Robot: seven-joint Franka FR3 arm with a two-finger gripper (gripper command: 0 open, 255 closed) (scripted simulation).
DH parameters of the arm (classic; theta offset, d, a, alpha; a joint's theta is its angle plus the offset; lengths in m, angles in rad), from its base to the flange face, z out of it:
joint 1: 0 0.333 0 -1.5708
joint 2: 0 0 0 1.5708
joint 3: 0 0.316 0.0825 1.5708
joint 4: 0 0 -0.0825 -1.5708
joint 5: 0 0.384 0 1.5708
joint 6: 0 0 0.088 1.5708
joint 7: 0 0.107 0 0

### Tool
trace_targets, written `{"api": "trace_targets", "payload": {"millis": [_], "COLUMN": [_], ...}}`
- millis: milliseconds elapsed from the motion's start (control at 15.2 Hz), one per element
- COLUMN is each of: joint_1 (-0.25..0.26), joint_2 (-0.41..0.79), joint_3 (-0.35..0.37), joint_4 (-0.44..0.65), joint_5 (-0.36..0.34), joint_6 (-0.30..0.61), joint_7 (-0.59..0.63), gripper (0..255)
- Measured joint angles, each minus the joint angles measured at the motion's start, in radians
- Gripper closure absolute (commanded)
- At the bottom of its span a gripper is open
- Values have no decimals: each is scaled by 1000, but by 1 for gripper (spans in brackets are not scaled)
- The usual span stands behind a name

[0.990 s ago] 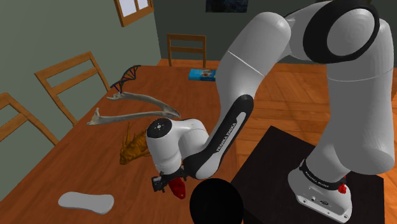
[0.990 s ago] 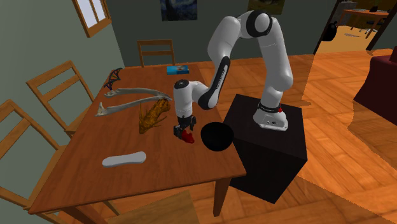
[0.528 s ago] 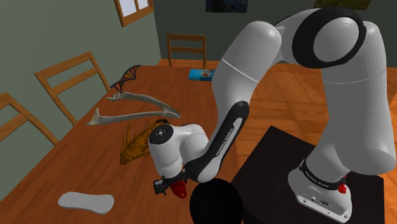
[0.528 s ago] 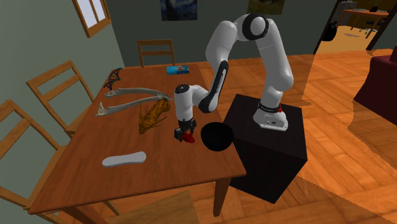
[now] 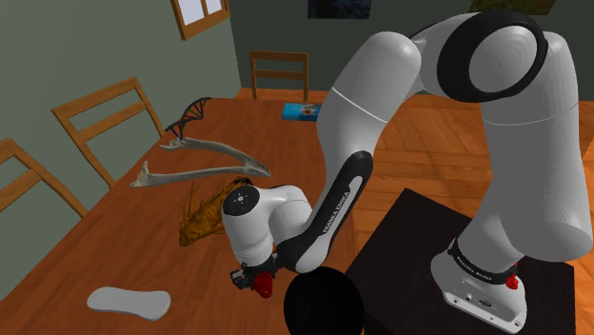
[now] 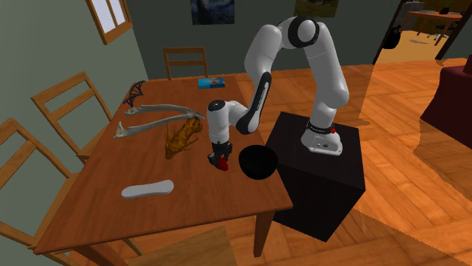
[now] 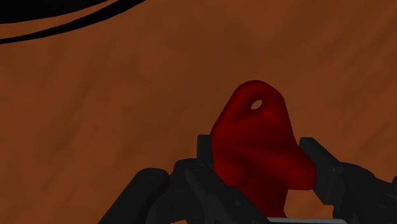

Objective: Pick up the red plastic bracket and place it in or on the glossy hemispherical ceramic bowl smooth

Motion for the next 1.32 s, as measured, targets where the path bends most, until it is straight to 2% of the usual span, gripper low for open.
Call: {"api": "trace_targets", "payload": {"millis": [462, 1320], "joint_1": [-3, -78], "joint_2": [-6, -150], "joint_3": [4, 105], "joint_4": [-3, -22], "joint_5": [4, 130], "joint_6": [-3, -115], "joint_7": [-2, -87], "gripper": [255, 255]}}
